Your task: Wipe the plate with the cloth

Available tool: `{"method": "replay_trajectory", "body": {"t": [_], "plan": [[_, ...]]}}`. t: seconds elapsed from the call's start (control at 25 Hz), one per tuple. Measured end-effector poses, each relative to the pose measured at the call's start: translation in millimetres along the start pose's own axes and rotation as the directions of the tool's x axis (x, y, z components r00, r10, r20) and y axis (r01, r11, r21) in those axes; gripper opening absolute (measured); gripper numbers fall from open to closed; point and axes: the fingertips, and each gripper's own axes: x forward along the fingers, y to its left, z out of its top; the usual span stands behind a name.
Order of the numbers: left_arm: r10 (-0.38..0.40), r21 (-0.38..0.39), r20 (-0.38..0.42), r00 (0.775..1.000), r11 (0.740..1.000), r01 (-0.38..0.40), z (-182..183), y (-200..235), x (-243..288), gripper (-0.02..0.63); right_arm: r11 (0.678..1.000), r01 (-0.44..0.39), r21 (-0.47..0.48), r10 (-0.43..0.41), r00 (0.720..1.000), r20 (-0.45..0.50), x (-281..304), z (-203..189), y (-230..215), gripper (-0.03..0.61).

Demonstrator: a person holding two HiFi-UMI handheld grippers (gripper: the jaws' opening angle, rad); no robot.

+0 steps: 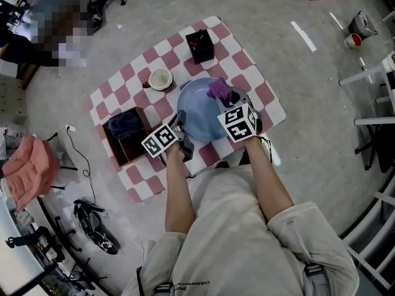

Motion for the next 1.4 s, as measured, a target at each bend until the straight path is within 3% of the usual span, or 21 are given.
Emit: {"method": "replay_trajectory", "body": {"t": [0.36,0.76,0.84,0.96,1.08,1.2,1.4], "plan": [[0.11,0.003,-0.056,0.992,0.994,-0.11,-20,24,2,0.041,0.998,-0.034,0.048,0.035,0.999,-0.008,-16,-17,9,0.135],[0.2,0.005,-0.034,0.979,0.98,-0.2,-30,35,3,0.037,0.997,-0.075,0.024,0.076,0.997,-0.021,-30,-31,18,0.136],[0.253,0.065,-0.021,0.967,0.966,-0.251,-28,38,1,0.038,0.996,-0.09,0.002,0.09,0.996,-0.024,-32,-31,17,0.136],[0.34,0.178,0.011,0.94,0.925,-0.336,-22,39,-5,0.045,0.995,-0.103,-0.004,0.103,0.995,-0.01,-35,-27,11,0.135],[0.39,0.242,0.046,0.92,0.889,-0.389,-17,36,-9,0.052,0.992,-0.125,0.015,0.125,0.992,0.008,-36,-25,4,0.135],[0.423,0.259,0.094,0.901,0.864,-0.433,-15,31,-21,0.052,0.985,-0.165,0.042,0.164,0.986,0.025,-37,-24,3,0.135],[0.414,0.253,0.178,0.893,0.858,-0.448,-12,10,-40,0.052,0.976,-0.212,0.054,0.21,0.977,0.048,-40,-24,-5,0.135]]}}
